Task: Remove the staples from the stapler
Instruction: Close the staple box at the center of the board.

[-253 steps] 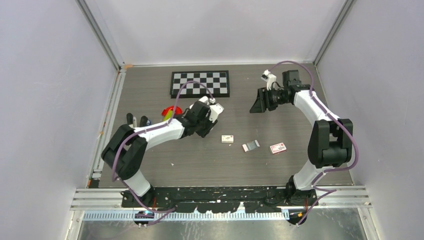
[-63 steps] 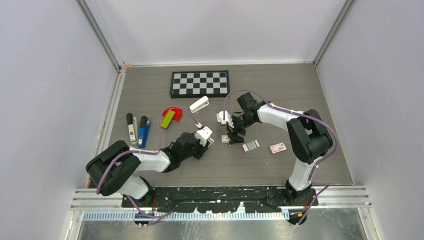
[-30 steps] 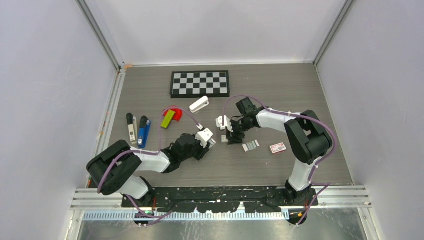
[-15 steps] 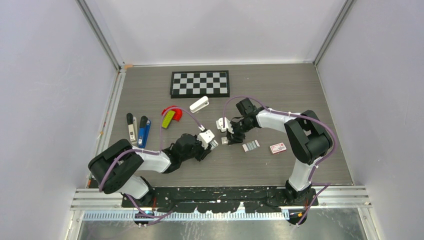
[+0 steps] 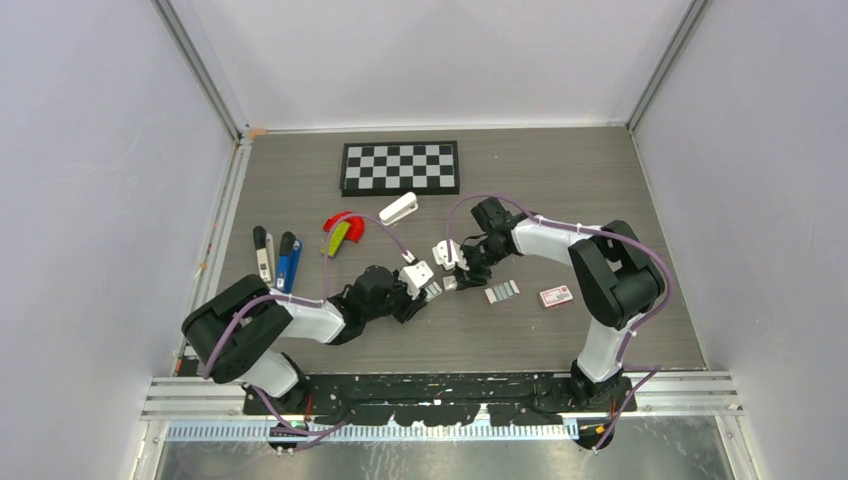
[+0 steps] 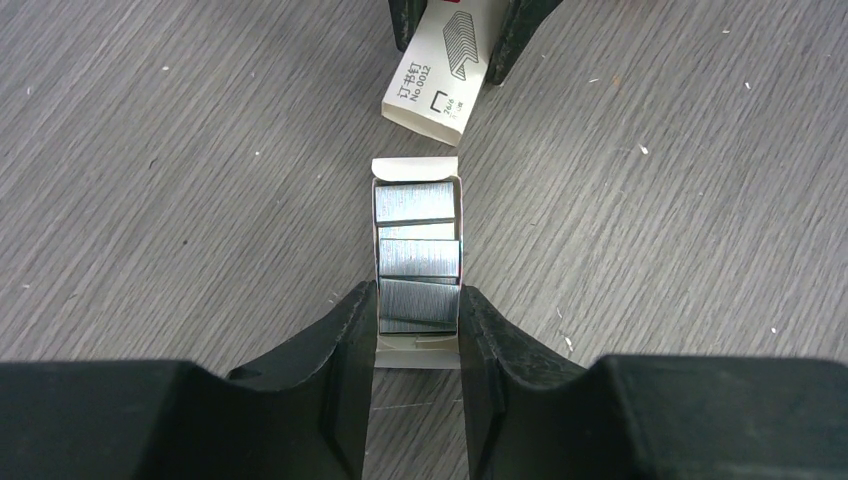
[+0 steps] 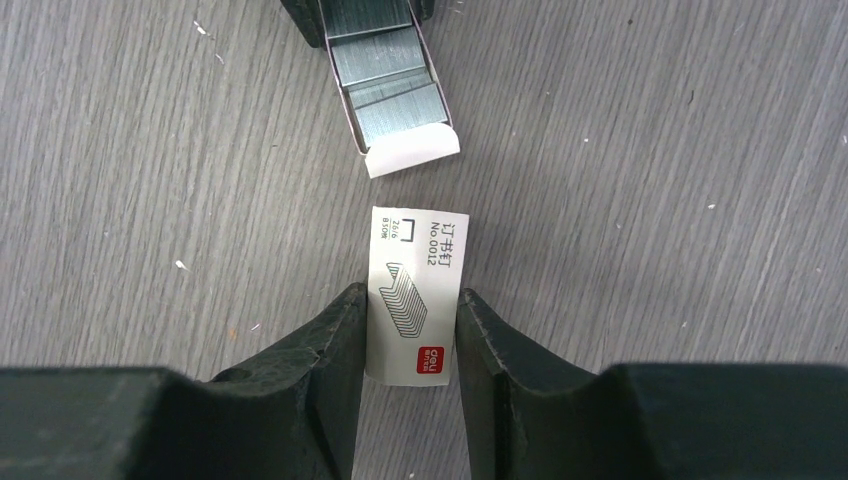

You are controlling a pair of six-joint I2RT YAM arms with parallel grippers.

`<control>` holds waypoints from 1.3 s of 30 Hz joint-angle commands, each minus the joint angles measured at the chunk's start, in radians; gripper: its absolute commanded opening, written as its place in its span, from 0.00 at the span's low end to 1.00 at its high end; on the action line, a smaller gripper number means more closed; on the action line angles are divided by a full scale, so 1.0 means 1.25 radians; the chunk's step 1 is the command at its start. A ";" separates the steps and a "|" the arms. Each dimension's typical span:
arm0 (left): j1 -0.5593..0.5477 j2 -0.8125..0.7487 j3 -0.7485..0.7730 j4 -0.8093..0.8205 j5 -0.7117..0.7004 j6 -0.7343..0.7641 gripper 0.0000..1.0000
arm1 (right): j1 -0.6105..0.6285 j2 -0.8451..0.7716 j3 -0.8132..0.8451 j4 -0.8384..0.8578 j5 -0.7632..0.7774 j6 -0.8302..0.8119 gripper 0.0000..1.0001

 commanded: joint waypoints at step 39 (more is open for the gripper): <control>-0.007 0.098 0.020 0.087 0.103 0.009 0.34 | -0.001 0.019 0.019 -0.061 -0.032 -0.021 0.40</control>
